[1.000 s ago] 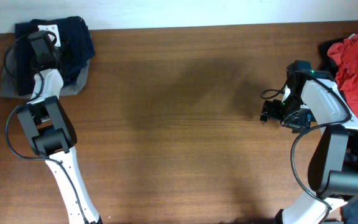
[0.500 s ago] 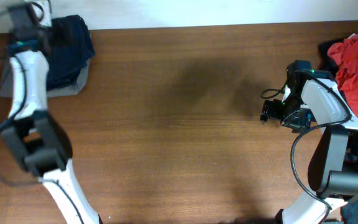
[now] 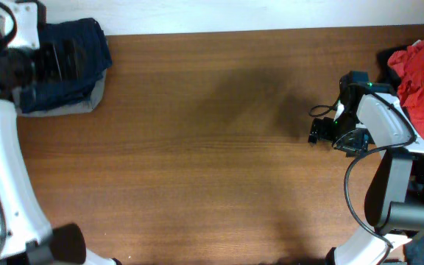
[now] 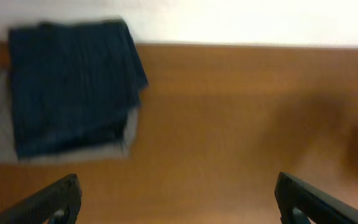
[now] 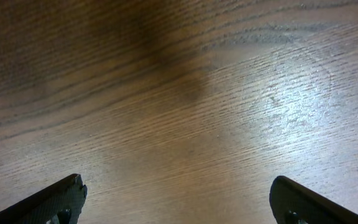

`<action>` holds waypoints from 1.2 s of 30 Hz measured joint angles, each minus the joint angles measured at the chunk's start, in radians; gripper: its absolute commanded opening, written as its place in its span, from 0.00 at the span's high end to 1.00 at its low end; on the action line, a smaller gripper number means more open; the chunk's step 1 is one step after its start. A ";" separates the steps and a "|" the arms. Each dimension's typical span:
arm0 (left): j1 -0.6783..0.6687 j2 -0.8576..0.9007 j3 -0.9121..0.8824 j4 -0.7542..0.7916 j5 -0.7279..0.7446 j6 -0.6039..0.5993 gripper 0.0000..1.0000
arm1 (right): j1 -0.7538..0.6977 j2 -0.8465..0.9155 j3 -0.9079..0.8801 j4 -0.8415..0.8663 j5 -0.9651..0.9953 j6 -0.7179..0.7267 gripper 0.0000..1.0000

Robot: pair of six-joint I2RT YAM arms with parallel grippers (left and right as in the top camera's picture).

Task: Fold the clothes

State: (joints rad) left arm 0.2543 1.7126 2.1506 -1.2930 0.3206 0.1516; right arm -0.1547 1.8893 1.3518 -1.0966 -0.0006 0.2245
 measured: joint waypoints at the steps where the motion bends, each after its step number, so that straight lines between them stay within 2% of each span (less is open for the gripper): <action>1: 0.000 -0.017 0.000 -0.035 0.003 0.009 0.01 | 0.000 0.000 0.000 0.000 0.000 -0.001 0.01; 7: -0.014 -0.150 -0.001 -0.168 0.013 0.047 0.01 | 0.000 0.000 0.000 0.000 0.000 0.000 0.01; 13: -0.089 -0.310 -0.031 -0.167 0.017 0.070 0.01 | 0.000 0.000 0.000 0.000 0.000 0.000 0.01; 17: -0.137 -0.449 -0.140 -0.117 0.021 0.077 0.01 | 0.000 0.000 0.000 0.000 0.000 -0.001 0.01; 22: -0.163 -0.632 -0.425 0.032 0.038 0.076 0.01 | 0.000 0.000 0.000 0.000 0.000 0.000 0.01; 26: -0.164 -0.771 -0.723 0.184 0.070 0.072 0.01 | 0.000 0.000 0.000 0.000 0.000 0.000 0.01; 32: -0.164 -0.951 -1.078 0.411 0.188 0.070 0.01 | 0.000 0.000 0.000 0.000 0.000 0.000 0.01; 36: -0.164 -1.038 -1.266 0.491 0.253 0.042 0.01 | 0.000 0.000 0.000 0.000 0.000 0.000 0.01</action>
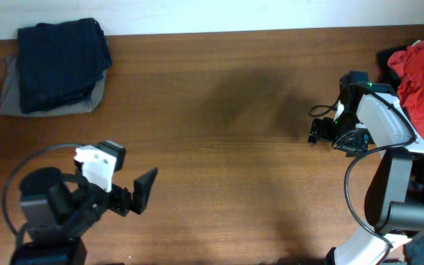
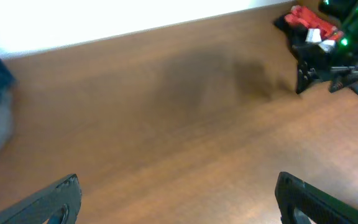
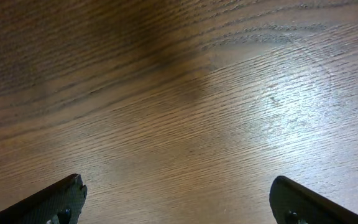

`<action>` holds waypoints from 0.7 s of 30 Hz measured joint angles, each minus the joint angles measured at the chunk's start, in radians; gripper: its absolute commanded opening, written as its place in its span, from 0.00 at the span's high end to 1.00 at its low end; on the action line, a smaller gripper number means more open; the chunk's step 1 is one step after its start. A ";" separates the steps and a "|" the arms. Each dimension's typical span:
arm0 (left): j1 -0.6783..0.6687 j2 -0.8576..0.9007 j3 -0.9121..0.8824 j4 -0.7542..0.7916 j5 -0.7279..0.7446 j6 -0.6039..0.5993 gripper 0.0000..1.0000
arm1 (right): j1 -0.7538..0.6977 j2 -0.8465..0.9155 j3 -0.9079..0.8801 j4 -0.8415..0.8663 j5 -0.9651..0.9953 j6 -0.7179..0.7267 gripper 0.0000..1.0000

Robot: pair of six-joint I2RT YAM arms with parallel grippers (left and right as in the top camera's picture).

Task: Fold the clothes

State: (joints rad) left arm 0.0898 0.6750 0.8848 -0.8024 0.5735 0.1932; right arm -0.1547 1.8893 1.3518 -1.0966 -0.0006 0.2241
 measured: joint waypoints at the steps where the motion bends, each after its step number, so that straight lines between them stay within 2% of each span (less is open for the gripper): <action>1: 0.000 -0.002 -0.027 0.011 0.008 -0.015 0.01 | 0.000 0.000 0.000 0.000 0.000 0.000 0.01; 5: 0.000 0.016 -0.110 0.027 0.026 -0.076 0.01 | 0.000 0.000 0.000 0.000 0.000 0.000 0.01; 10: 0.000 0.050 -0.125 0.030 0.033 -0.106 0.01 | 0.000 0.000 0.000 0.000 0.000 0.000 0.01; 21: 0.000 0.076 -0.125 -0.004 -0.007 -0.116 0.01 | 0.000 0.000 0.000 0.000 0.000 0.000 0.01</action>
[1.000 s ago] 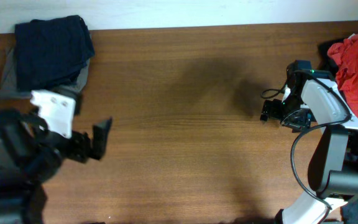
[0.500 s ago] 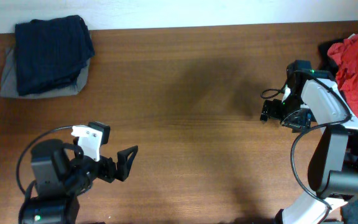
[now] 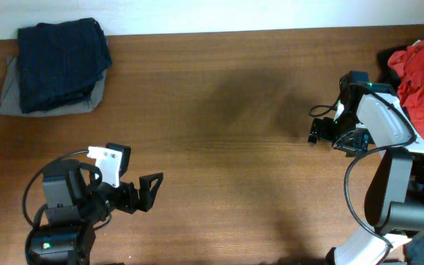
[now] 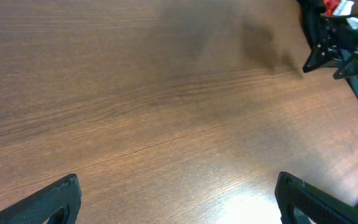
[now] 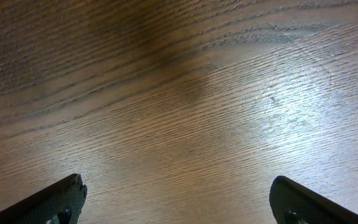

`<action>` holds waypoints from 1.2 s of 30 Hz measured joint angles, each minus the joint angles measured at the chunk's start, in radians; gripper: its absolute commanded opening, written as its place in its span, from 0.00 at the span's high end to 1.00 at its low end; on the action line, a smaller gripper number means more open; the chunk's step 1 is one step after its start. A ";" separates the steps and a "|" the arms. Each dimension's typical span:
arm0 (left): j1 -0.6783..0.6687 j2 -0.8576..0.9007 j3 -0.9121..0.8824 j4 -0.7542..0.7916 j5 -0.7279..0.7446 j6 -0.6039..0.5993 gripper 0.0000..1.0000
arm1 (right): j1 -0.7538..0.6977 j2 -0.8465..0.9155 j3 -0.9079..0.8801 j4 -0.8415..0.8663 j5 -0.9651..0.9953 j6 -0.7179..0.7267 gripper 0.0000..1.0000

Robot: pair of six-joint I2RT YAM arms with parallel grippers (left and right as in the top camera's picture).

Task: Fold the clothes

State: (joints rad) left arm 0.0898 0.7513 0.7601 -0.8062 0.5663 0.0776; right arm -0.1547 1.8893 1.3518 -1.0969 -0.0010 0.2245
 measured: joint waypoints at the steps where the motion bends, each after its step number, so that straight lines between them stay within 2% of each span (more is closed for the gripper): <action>1: 0.000 0.000 0.000 0.000 -0.003 0.000 0.01 | 0.000 0.000 0.000 0.000 0.000 0.000 0.01; 16: -0.028 -0.003 -0.007 0.015 -0.055 -0.011 0.01 | 0.000 0.000 0.000 0.000 0.000 -0.001 0.01; 19: -0.055 -0.033 -0.051 0.092 -0.072 -0.012 0.01 | 0.000 0.000 0.000 0.000 0.000 0.000 0.01; 25: -0.110 -0.151 -0.223 0.339 -0.091 -0.022 0.01 | 0.000 0.000 0.000 0.000 0.000 -0.001 0.01; 29: -0.135 -0.253 -0.370 0.484 -0.148 -0.100 0.01 | 0.000 0.000 0.000 0.000 0.000 0.000 0.01; 36: -0.138 -0.431 -0.570 0.632 -0.232 -0.211 0.01 | 0.000 0.000 0.000 0.000 0.000 0.000 0.01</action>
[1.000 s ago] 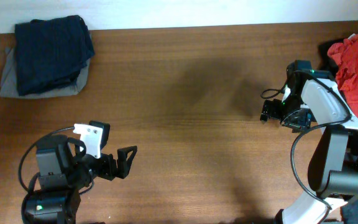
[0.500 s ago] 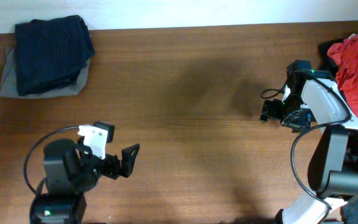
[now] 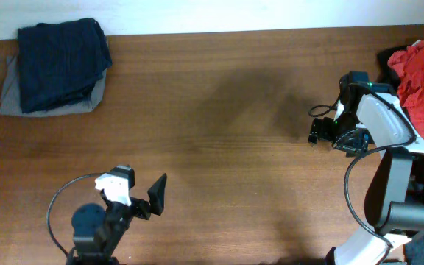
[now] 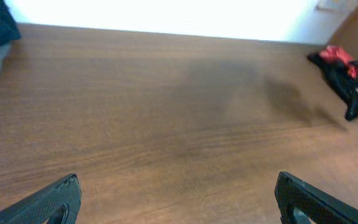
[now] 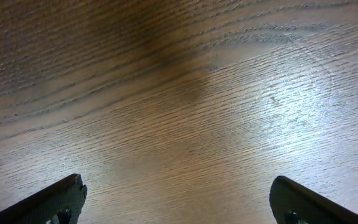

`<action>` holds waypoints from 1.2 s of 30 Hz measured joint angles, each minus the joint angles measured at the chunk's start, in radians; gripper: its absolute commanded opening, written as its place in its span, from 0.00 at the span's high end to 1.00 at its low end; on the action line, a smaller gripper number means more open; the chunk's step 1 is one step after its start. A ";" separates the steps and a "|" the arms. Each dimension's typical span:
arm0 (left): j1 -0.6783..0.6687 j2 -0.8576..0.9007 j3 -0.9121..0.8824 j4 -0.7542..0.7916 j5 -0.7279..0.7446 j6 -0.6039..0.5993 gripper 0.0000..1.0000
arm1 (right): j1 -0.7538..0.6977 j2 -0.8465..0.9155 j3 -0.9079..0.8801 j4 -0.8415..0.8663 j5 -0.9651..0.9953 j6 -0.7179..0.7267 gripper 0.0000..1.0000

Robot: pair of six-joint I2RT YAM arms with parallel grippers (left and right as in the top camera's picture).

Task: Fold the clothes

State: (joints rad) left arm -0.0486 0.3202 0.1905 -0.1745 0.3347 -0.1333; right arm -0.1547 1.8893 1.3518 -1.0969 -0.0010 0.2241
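Observation:
A folded dark blue garment [image 3: 61, 59] lies on a folded grey one [image 3: 9, 92] at the table's far left corner; the left wrist view catches the blue garment's edge. Crumpled red clothes [image 3: 422, 73] are heaped at the right edge, and show small in the left wrist view [image 4: 335, 54]. My left gripper [image 3: 153, 197] hangs near the front edge, left of centre, open and empty [image 4: 179, 199]. My right gripper [image 3: 321, 132] is at the right, short of the red heap, open over bare wood [image 5: 178, 199].
The brown wooden table [image 3: 219, 96] has a white wall along its far edge. The right arm's base and cables [image 3: 400, 213] fill the lower right corner. The right arm shows in the left wrist view.
My left arm has drawn back closer to the front edge and a little right. Its camera now looks across the table to the far wall. The right arm has not moved.
My left gripper was open over the folded blue and grey stack at the far left corner. Then it was off the stack, at the lower left of the table, and it has ended by the front edge. The stack stayed put. The right gripper stayed open throughout.

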 measured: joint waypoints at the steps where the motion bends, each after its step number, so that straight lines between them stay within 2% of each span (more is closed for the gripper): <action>1: 0.000 -0.018 -0.014 0.014 -0.007 -0.007 0.01 | 0.000 0.000 0.000 0.000 0.000 0.000 0.01; 14: 0.000 -0.235 -0.124 0.151 -0.098 -0.029 0.01 | 0.000 0.000 0.000 0.000 0.000 0.000 0.01; 19: 0.000 -0.296 -0.166 0.157 -0.135 -0.029 0.01 | 0.000 0.000 0.000 0.000 0.000 0.000 0.01; 29: 0.000 -0.306 -0.175 0.101 -0.261 -0.029 0.01 | 0.000 0.000 0.000 0.000 0.000 0.000 0.01; 36: 0.000 -0.306 -0.175 0.101 -0.259 0.026 0.01 | 0.000 0.000 0.000 0.000 0.000 0.000 0.01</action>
State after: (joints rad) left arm -0.0486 0.0147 0.0151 -0.0738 0.0757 -0.1070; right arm -0.1547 1.8893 1.3518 -1.0969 -0.0006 0.2245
